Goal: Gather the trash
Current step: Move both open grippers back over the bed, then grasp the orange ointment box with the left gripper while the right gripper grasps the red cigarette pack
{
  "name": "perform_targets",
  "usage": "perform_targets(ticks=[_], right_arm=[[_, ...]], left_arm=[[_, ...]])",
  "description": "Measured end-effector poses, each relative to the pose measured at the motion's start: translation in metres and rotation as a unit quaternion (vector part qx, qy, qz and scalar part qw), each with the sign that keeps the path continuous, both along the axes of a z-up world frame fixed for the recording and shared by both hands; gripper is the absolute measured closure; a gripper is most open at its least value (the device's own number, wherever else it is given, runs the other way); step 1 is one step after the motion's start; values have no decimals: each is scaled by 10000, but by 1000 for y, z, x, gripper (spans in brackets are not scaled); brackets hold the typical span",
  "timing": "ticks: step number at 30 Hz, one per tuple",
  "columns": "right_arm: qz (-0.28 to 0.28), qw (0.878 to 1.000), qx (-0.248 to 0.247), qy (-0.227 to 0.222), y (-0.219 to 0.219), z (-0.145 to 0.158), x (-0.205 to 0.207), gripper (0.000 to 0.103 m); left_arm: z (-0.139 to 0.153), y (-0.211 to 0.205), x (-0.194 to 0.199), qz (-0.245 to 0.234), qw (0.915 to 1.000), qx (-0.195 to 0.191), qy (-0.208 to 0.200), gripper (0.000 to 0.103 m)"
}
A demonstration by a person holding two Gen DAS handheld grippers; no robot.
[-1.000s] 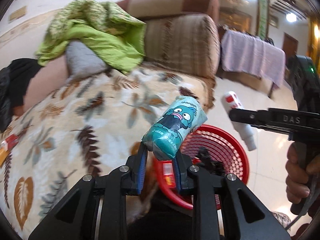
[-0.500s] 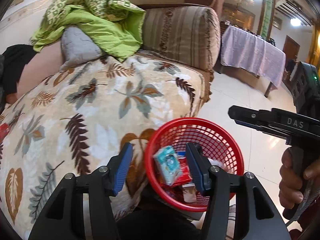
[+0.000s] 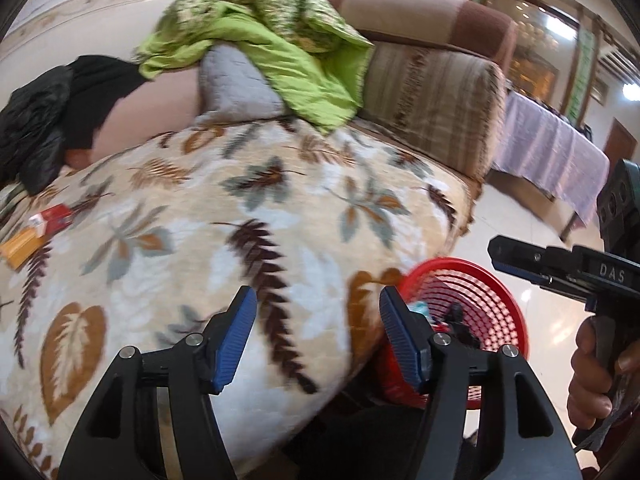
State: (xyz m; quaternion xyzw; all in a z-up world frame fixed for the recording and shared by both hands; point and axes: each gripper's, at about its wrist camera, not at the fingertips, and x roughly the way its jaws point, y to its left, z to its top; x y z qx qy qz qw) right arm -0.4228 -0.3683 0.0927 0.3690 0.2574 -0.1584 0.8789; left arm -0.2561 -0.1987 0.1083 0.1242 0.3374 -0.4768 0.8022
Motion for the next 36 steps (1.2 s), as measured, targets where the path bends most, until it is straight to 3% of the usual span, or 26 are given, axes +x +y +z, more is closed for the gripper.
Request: perform_targets(ticks=[7, 13, 19, 23, 25, 27, 31, 36], right_arm=[[744, 9971, -162, 74, 41, 8, 82, 52], [1444, 9894, -73, 136, 86, 6, 152, 50], [1927, 9810, 63, 220, 121, -4, 215, 49], [2122, 9765, 188, 316, 136, -19, 247, 49], [2177, 9749, 260, 385, 139, -27, 255, 49], [2202, 9740, 245, 471, 139, -32, 261, 49], [2161, 9746, 121, 572, 130, -36, 269, 49], [2070, 9756, 197, 702, 117, -46, 278, 49]], left_arm=[[6, 64, 63, 887, 9957, -195, 154, 39], [12, 135, 126, 1787, 9835, -225, 141, 37], [18, 193, 199, 2584, 9659, 16, -150, 27], [15, 205, 254, 2811, 9575, 416, -495, 16], [4, 199, 287, 2796, 9548, 800, -617, 15], [-7, 188, 318, 2648, 9556, 1115, -646, 15], [-36, 167, 375, 2513, 9484, 1790, -724, 15], [-70, 140, 412, 2008, 9429, 2557, -727, 15]])
